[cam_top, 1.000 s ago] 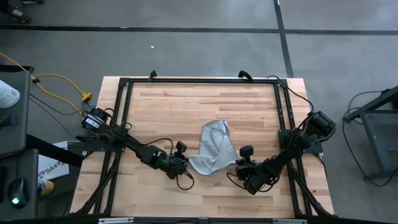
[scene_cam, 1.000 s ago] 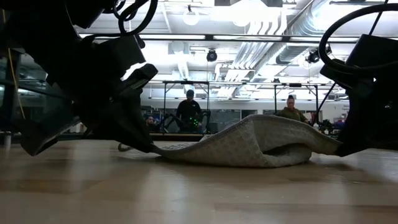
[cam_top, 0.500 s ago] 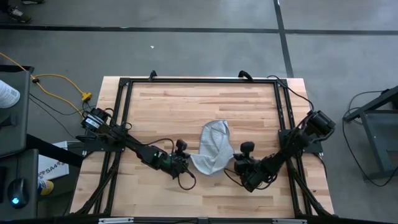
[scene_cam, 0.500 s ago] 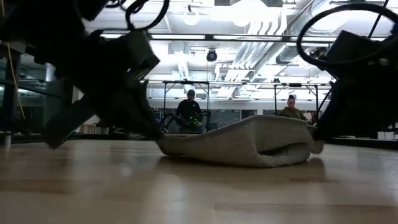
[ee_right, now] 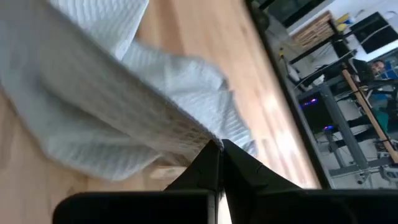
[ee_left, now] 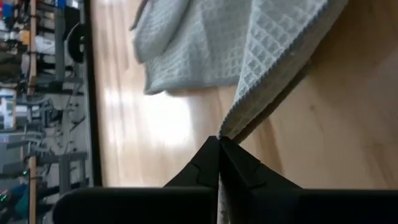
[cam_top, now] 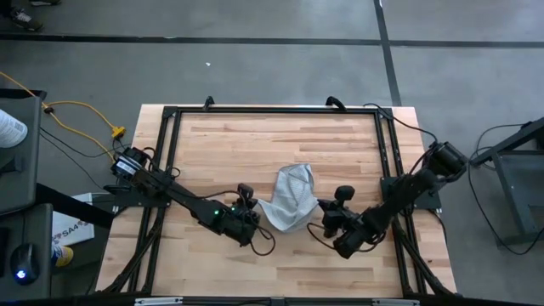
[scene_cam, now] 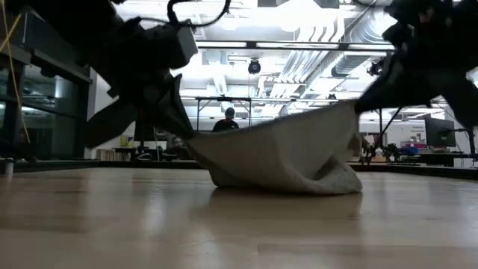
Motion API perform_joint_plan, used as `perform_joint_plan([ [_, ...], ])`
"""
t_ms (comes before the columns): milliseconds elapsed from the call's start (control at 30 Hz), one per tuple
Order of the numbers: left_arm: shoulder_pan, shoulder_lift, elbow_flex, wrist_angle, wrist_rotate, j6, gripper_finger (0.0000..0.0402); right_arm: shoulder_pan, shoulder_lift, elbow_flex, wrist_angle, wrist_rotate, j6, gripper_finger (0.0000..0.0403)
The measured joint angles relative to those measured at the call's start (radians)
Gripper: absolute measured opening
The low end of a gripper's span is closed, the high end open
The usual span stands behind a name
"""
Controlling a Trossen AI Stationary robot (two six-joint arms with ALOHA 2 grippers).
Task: Fold microfiber towels
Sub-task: Fold the gray towel on the table
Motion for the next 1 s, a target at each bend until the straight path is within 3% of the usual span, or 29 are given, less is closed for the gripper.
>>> perform_joint_plan([
  [333, 0.019, -0.147, 0.021, -0.030, -0.065, 0.011, 0.0000, -0.067, -0.126, 0.000, 0.024, 0.035, -0.134, 0.0004],
  [633, 0.132, -0.239, 0.020, -0.116, -0.083, 0.031, 0.0000, -0.136, -0.214, 0.000, 0.031, 0.084, -0.201, 0.0004],
  [1000, 0.245, -0.300, 0.027, -0.095, -0.141, 0.118, 0.0000, -0.245, -0.285, 0.000, 0.058, 0.213, -0.304, 0.0004],
])
